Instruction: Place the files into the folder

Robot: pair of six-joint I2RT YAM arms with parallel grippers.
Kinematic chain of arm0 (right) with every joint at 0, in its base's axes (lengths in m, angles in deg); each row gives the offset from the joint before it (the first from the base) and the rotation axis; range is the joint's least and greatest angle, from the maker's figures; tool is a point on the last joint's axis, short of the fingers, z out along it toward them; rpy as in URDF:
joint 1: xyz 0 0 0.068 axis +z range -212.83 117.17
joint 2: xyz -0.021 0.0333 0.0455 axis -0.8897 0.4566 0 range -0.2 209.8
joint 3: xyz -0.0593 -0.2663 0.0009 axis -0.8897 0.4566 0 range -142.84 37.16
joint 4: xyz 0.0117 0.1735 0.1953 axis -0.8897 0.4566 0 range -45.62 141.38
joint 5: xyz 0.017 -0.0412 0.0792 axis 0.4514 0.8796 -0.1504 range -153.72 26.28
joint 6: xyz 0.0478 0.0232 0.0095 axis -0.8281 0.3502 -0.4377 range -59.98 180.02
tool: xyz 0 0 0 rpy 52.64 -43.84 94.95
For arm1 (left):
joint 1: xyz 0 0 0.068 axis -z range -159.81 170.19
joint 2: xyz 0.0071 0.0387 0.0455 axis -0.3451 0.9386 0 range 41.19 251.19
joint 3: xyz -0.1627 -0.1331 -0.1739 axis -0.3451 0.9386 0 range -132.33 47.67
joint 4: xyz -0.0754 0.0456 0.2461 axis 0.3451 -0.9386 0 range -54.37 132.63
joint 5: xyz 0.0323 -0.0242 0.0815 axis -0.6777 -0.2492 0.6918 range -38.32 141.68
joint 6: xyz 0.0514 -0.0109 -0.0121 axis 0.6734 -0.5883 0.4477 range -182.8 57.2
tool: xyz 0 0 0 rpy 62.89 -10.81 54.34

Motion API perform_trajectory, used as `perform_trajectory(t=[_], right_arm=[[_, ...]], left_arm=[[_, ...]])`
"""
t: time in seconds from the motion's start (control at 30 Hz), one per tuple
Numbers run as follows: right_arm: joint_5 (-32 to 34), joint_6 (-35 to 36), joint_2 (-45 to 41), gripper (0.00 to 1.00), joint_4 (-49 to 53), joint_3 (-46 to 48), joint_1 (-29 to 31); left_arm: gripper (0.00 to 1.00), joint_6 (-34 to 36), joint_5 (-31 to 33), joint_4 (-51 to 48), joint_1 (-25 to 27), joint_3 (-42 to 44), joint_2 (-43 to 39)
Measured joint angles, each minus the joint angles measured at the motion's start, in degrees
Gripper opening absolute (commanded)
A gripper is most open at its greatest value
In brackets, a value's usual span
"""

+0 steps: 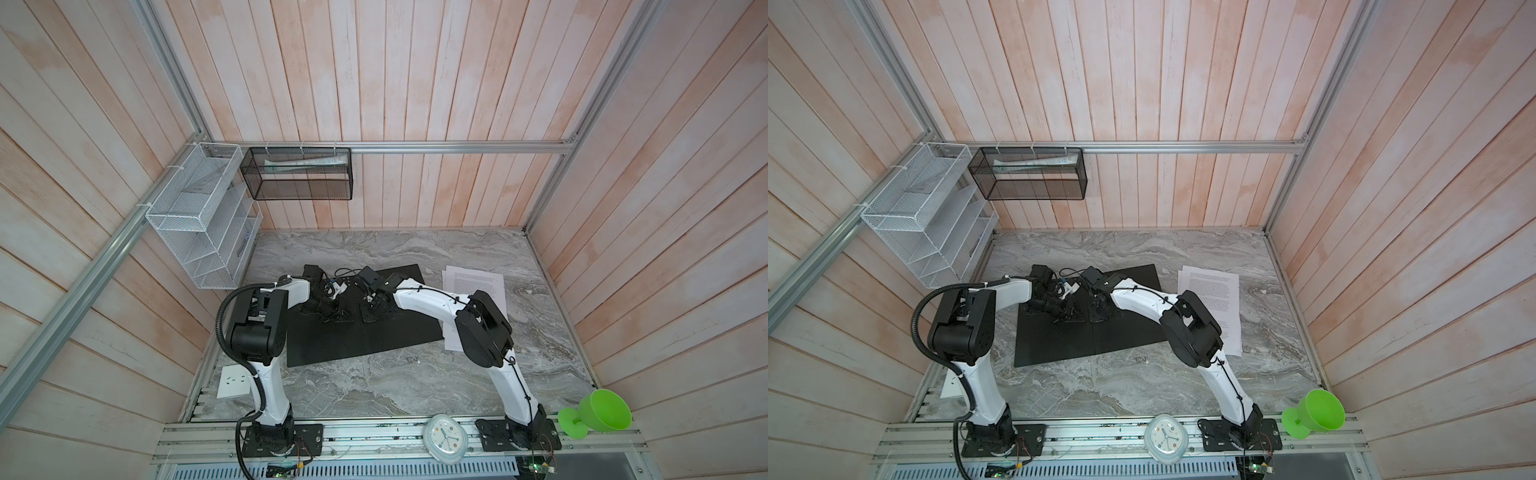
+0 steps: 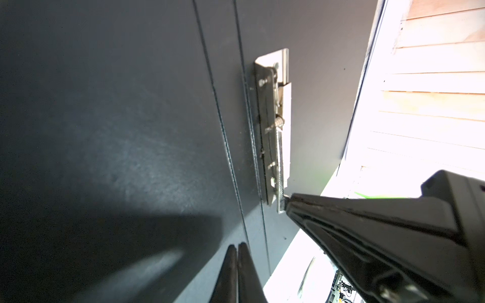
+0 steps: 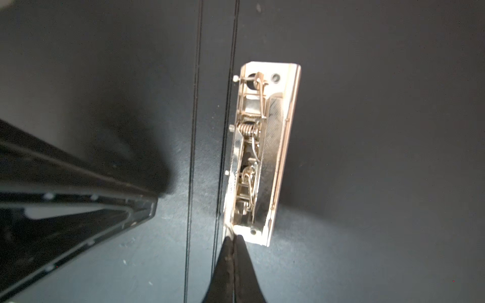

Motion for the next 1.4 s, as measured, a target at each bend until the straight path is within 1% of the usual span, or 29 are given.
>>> perform_trajectory(t=[0.27,0.3,0.6,0.77,1.4], right_arm=[[1.8,0.5,2.5,0.02,3.2,-4.4,0.4],[2.2,0.5,2.8,0.00,3.7,-5.0,0.5],[4.9,1.4,4.8,0.00,6.8,-8.3,1.6],[5.8,1.3,5.1,0.00,7.3,-8.7,1.9],[8.2,0.2,6.3,0.00,8.5,-9.7,2.2]], left_arm=[[0.08,0.0,-0.7,-0.7,0.0,0.0,0.0],[0.08,0.0,-0.7,-0.8,0.0,0.0,0.0],[0.08,0.2,-0.6,-0.8,0.0,0.0,0.8],[0.07,0.1,-0.3,-0.8,0.0,-0.2,2.2],[0.07,0.1,-0.2,-1.2,0.0,-1.2,3.1]])
